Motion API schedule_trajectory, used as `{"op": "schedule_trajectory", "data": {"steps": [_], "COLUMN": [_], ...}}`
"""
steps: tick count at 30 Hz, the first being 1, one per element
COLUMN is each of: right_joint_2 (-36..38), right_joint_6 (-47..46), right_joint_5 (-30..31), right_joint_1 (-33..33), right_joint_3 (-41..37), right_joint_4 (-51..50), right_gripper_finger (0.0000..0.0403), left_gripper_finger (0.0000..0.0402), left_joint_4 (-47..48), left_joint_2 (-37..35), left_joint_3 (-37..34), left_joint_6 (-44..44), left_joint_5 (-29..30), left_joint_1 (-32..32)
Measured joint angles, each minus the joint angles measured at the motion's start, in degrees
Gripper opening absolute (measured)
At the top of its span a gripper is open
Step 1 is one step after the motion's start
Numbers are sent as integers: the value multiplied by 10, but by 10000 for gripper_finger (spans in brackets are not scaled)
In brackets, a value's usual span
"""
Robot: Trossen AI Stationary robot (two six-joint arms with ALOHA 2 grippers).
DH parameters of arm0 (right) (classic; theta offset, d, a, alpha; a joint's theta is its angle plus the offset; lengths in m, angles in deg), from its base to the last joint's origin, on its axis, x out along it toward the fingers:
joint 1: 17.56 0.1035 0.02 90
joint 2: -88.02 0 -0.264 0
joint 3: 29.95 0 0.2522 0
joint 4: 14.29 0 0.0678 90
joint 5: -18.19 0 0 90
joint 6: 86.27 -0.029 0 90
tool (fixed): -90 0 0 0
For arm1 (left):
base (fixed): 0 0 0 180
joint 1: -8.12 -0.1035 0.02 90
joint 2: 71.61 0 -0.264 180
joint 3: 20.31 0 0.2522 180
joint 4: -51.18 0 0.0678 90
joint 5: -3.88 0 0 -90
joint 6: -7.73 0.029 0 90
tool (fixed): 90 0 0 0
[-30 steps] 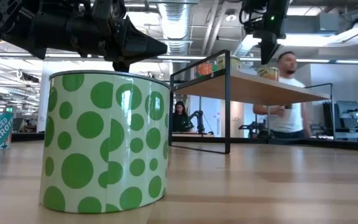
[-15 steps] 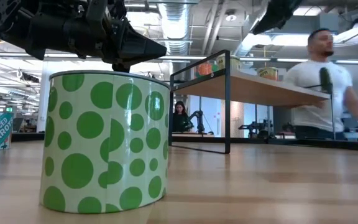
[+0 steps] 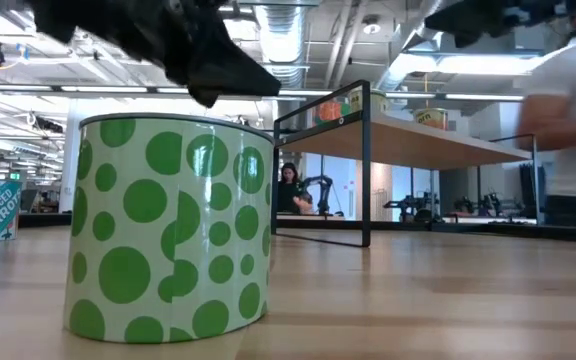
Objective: Pick and place cans onto a shelf
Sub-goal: Put the canned peas on the shelf
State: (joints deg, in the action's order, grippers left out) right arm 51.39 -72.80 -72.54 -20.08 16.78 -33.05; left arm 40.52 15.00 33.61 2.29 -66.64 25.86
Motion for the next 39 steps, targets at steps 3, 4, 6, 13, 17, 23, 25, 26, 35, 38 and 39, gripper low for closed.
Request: {"op": "schedule_trajectory", "data": {"steps": [3, 4, 6, 13, 17, 23, 25, 26, 35, 38, 39], "right_joint_2": [10, 11, 11, -2, -18, -46, -53, -58, -90, -96, -100], "right_joint_6": [-12, -20, -38, -49, -51, -51, -51, -51, -53, -57, -60], "right_joint_5": [49, 65, 93, 154, 200, 234, 234, 234, 234, 234, 235], "right_joint_1": [61, 80, 116, 224, 266, 295, 296, 296, 296, 295, 295], "right_joint_3": [-26, -27, -27, -27, -27, -27, -27, -27, -27, -27, -27], "right_joint_4": [6, -1, -11, -14, -8, 0, -4, -1, 15, 12, 17], "right_gripper_finger": [4, 5, 9, 10, 14, 16, 15, 15, 15, 14, 14], "left_gripper_finger": [0, 0, 0, 3, 27, 87, 104, 110, 123, 123, 123], "left_joint_4": [74, 88, 123, 150, 192, 226, 230, 249, 293, 318, 314], "left_joint_2": [1, 4, 7, 36, 68, 127, 148, 156, 203, 207, 211], "left_joint_3": [42, 54, 74, 115, 148, 207, 225, 232, 268, 267, 268], "left_joint_6": [-2, -1, 3, -19, -37, 10, 24, 26, -13, -30, -34], "left_joint_5": [1, -3, -36, -97, -94, -75, -74, -74, -102, -104, -105], "left_joint_1": [26, 34, 51, 109, 135, 174, 180, 183, 184, 188, 189]}}
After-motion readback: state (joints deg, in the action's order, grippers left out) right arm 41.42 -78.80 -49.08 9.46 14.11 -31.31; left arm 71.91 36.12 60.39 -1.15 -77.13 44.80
